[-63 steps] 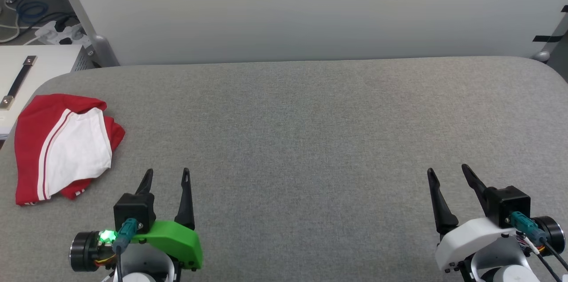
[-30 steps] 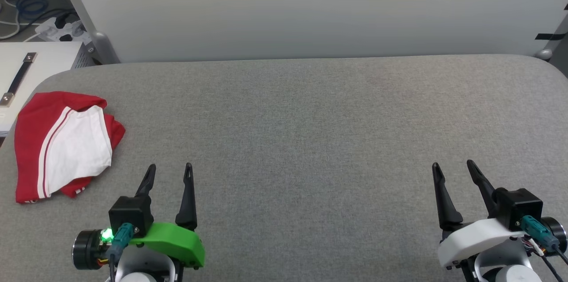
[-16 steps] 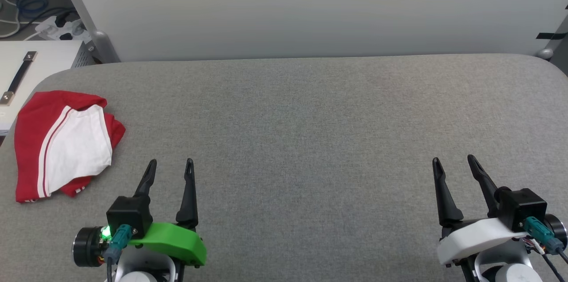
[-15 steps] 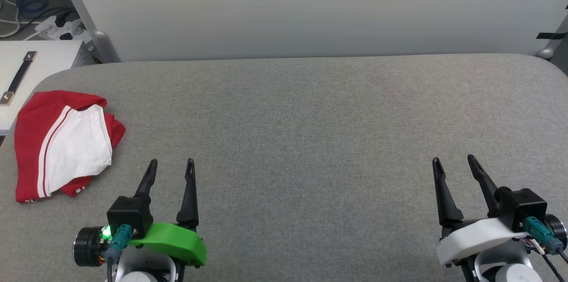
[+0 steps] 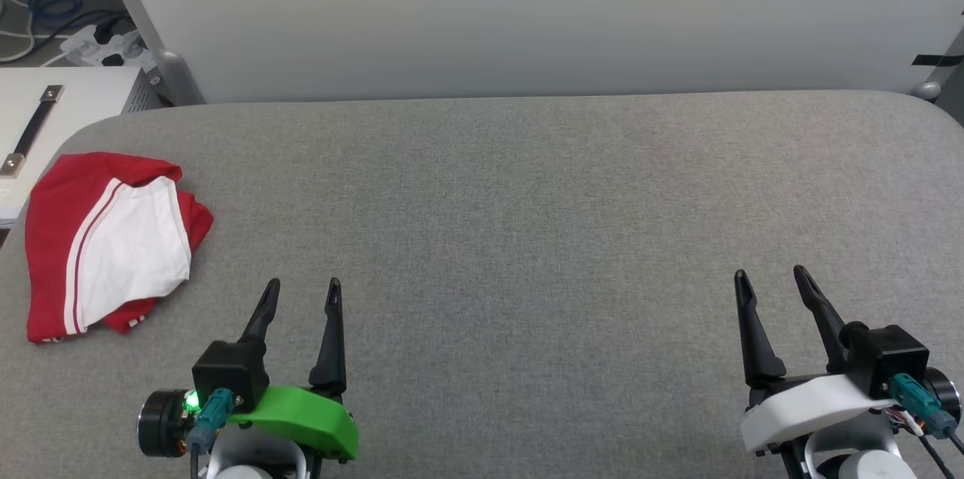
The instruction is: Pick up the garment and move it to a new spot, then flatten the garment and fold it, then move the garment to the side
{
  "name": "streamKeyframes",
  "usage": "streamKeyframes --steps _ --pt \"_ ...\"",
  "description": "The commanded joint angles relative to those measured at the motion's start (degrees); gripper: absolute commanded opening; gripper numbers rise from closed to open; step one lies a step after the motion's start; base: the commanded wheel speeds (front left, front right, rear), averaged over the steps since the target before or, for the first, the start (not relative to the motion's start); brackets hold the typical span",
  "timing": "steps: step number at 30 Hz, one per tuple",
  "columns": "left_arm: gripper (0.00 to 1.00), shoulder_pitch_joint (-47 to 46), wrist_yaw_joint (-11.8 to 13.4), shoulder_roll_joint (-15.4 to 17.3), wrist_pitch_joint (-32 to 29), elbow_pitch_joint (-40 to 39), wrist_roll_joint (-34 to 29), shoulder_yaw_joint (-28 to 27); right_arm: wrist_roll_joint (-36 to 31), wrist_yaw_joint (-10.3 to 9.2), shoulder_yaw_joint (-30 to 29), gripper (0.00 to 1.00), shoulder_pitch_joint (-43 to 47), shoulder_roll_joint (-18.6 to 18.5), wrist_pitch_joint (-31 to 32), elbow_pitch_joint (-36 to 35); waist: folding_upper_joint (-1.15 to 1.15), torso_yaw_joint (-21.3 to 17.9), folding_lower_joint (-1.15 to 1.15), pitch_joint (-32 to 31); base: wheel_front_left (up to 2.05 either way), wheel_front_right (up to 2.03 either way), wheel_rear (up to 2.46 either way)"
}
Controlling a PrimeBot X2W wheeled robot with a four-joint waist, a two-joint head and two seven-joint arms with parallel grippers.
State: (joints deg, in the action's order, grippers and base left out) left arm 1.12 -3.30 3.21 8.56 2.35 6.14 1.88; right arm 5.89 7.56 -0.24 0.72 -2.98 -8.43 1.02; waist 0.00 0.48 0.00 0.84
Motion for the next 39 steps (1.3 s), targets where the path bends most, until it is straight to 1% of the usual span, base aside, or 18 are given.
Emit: streamKeyframes --steps 1,8,13,28,33,39 --pt "1.0 -0.2 -0.4 -0.2 0.6 0.3 0.6 0.3 0.7 -0.04 -0.1 1.0 -0.8 0.1 -0.8 0.2 0.0 0.0 0.0 0.0 0.0 0.0 0.0" --pt "1.0 -0.2 -0.8 -0.2 1.4 1.1 1.3 0.7 1.2 -0.05 -0.1 1.0 -0.8 0.1 -1.6 0.8 0.0 0.1 0.0 0.0 0.0 0.0 0.0" --pt "1.0 -0.3 -1.4 -0.2 2.0 3.6 2.3 1.7 1.6 -0.05 0.0 1.0 -0.9 0.1 -2.2 1.4 0.0 0.1 0.0 0.1 0.0 0.0 0.0" --pt "1.0 -0.6 -2.2 -0.3 3.8 4.0 3.6 2.1 2.6 -0.06 -0.1 1.0 -1.1 0.1 -3.9 2.6 0.0 0.6 0.0 0.4 0.0 0.0 0.0" --pt "1.0 -0.5 -2.7 -0.3 4.4 5.0 4.1 3.1 3.0 -0.06 0.1 1.0 -0.9 0.1 -4.5 2.8 0.0 1.7 0.0 0.2 0.0 0.0 0.0" --pt "1.0 -0.9 -3.1 -0.3 5.1 5.4 3.7 2.5 3.9 -0.07 0.8 1.0 0.0 0.1 -5.3 3.2 0.0 4.9 0.0 -0.2 0.0 0.0 0.0"
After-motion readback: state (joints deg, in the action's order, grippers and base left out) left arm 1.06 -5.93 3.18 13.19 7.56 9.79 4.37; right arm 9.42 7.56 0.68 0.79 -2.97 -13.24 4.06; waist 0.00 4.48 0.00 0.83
